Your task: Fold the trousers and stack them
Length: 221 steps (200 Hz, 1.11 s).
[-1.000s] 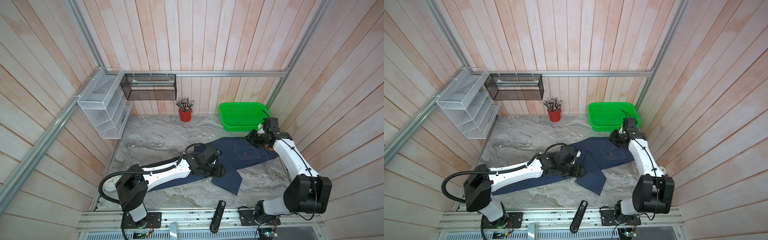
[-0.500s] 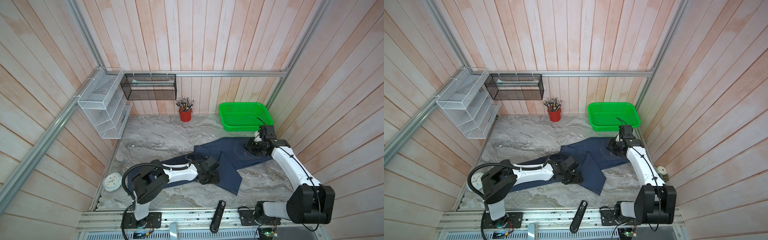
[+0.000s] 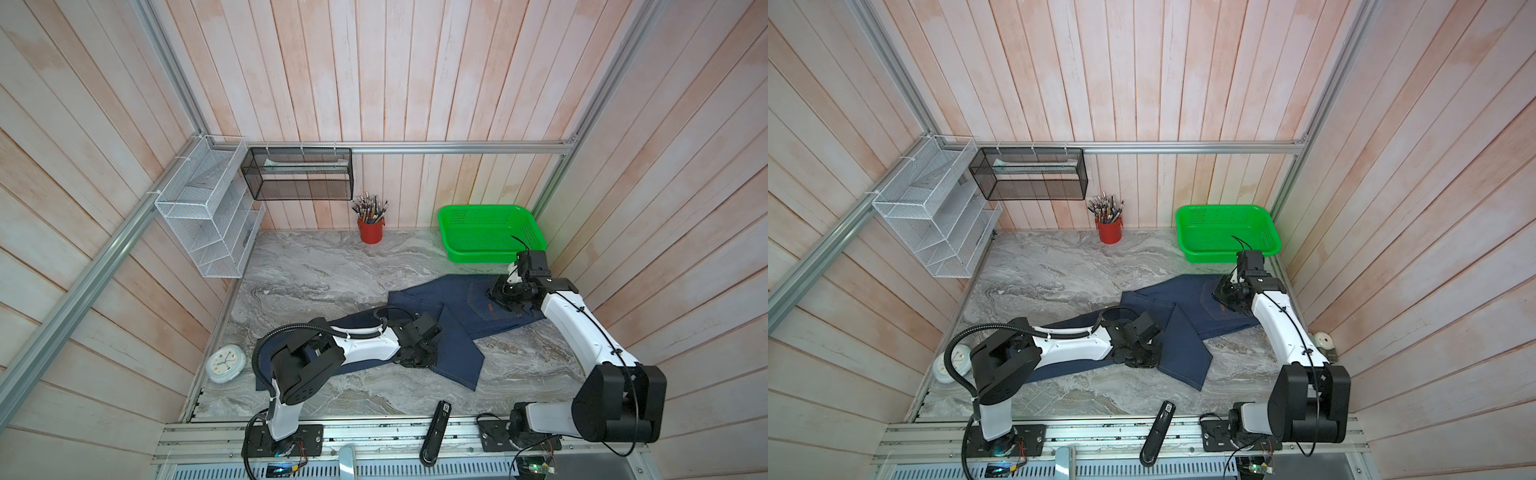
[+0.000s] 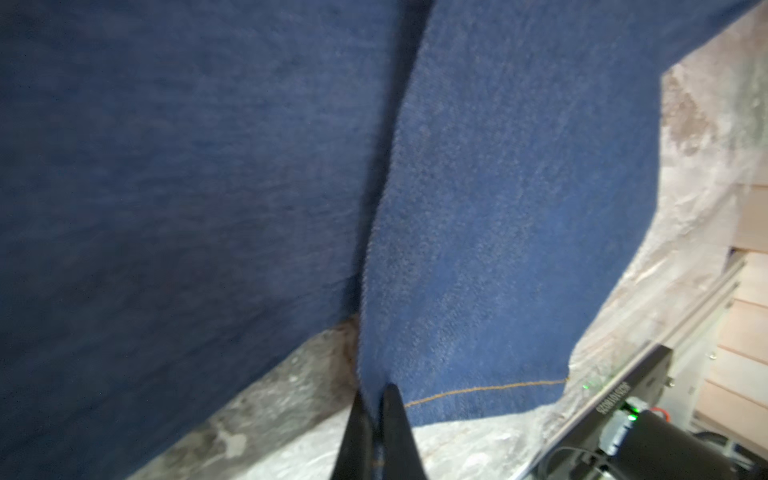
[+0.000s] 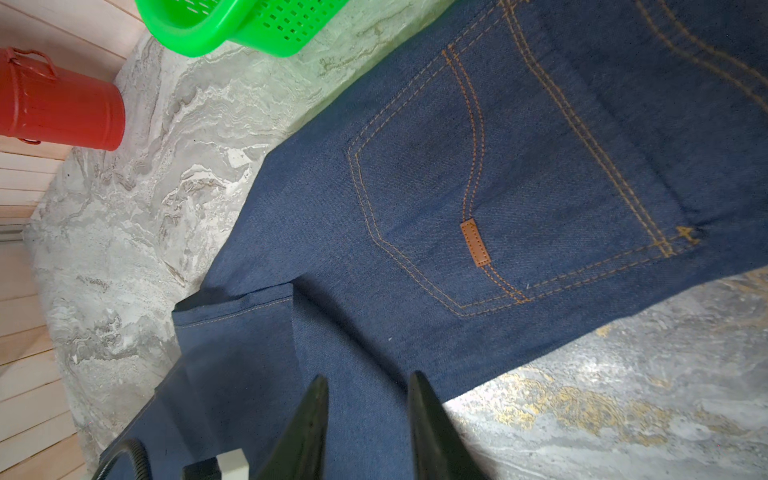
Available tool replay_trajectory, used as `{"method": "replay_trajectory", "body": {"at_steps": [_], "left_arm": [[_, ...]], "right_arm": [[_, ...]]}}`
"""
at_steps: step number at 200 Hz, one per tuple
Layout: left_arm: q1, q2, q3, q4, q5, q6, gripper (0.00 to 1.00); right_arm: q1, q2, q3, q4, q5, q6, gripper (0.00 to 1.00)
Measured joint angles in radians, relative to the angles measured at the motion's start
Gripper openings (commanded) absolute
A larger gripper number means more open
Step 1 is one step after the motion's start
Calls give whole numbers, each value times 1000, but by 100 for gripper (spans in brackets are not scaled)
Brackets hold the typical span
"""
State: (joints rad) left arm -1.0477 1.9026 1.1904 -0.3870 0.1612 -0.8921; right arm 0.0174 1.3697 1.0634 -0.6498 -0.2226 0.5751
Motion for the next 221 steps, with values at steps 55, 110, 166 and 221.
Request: {"method": "replay_trajectory", "body": {"at_steps": [55,110,166,221], "left_arm": [[101,-262,76,-349,-180,63,0],[360,-441,47,-761,-326,95,0],[637,-459,5,-928,-391,171,0],[765,-389,46,-1031,-481,243,0]], "right_arm": [[20,23,-18,35,-10,0,33],[93,76,-18,61,-10,0,33],[226,197,-17,103,-6,0,33],[262,299,-17,137,16,-3,33]]}}
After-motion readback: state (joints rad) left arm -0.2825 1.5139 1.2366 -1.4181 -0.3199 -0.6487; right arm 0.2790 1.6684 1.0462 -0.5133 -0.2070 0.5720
